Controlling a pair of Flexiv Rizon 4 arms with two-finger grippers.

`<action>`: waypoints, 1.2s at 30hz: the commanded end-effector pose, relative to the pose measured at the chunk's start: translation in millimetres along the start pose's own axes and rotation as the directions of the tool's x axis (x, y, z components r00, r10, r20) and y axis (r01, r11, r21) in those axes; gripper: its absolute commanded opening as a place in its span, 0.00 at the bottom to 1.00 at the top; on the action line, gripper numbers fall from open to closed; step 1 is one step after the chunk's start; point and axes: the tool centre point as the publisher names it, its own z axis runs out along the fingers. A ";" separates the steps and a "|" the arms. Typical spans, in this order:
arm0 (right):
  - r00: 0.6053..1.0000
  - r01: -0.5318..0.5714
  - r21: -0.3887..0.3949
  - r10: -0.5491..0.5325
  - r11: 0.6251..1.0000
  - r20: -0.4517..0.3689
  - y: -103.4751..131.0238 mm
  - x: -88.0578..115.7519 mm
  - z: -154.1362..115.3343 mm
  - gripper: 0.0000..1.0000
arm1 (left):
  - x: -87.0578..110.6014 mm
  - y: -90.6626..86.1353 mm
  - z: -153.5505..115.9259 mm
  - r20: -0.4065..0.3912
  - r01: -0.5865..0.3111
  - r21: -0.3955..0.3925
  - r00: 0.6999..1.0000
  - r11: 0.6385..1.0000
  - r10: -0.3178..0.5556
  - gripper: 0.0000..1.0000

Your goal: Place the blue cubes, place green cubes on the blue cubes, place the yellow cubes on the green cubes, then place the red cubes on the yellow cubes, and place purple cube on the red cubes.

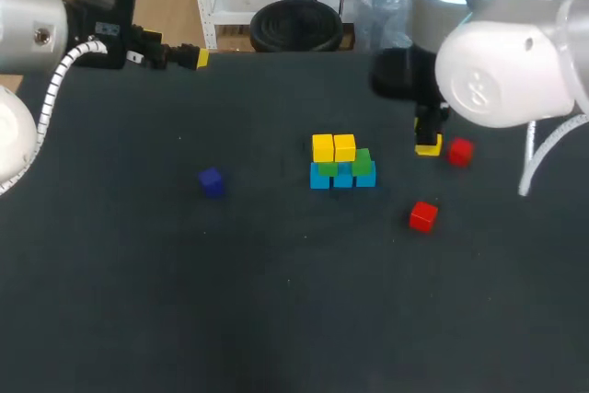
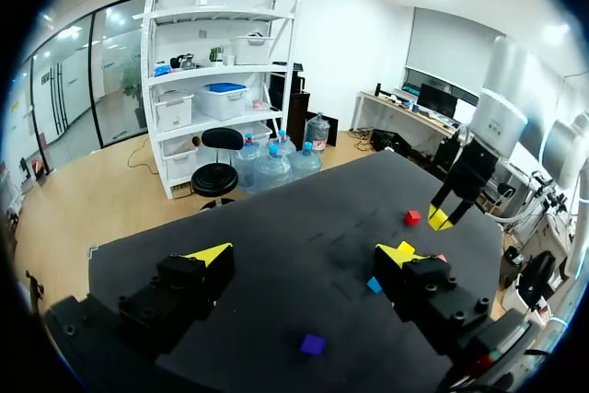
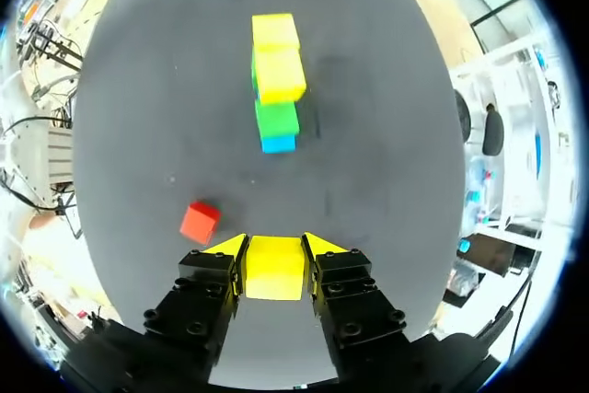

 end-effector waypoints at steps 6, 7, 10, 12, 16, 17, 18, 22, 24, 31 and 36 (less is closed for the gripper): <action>0.996 0.092 0.004 -0.092 0.996 0.017 -0.4 -27.1 -4.7 0.00 | 0.5 1.4 0.7 0.004 -0.001 0.004 1.000 1.000 0.001 1.00; 0.994 0.109 0.004 -0.109 0.994 0.017 -0.2 -30.9 -4.8 0.00 | 0.5 1.4 0.7 0.004 -0.001 0.004 1.000 1.000 0.001 1.00; 0.992 0.126 0.002 -0.126 0.992 0.026 -1.6 -39.4 -5.6 0.00 | 0.5 1.4 0.7 0.004 -0.001 0.004 1.000 1.000 0.001 1.00; 0.992 0.122 -0.003 -0.122 0.993 0.027 -2.9 -39.0 -5.0 0.00 | 0.5 1.4 0.7 0.004 -0.001 0.004 1.000 1.000 0.001 1.00; 0.998 0.064 -0.035 -0.064 0.997 0.006 0.0 -19.1 7.2 0.00 | 0.5 1.4 0.7 0.004 -0.001 0.004 1.000 1.000 0.001 1.00; 0.999 0.050 -0.048 -0.050 0.998 0.000 1.9 -14.6 12.3 0.00 | 0.5 1.4 0.7 0.004 -0.001 0.004 1.000 1.000 0.001 1.00; 0.999 0.043 -0.056 -0.044 0.997 -0.010 3.8 -11.1 17.0 0.00 | 0.5 1.4 0.7 0.004 -0.001 0.004 1.000 1.000 0.001 1.00; 0.999 0.021 -0.086 -0.024 0.996 -0.033 7.7 -3.9 38.2 0.00 | 0.5 1.4 0.7 0.004 -0.001 0.004 1.000 1.000 0.001 1.00; 1.000 0.002 -0.106 -0.004 0.994 -0.017 8.9 -3.9 48.2 0.00 | 0.5 1.4 0.7 0.004 -0.001 0.004 1.000 1.000 0.001 1.00; 0.999 -0.031 -0.128 0.029 0.991 -0.021 11.1 0.3 69.9 0.00 | 0.5 1.4 0.7 0.004 -0.001 0.004 1.000 1.000 0.001 1.00; 0.999 -0.051 -0.122 0.050 0.991 -0.017 7.5 2.2 73.0 0.00 | 0.5 1.4 0.7 0.004 -0.001 0.004 1.000 1.000 0.001 1.00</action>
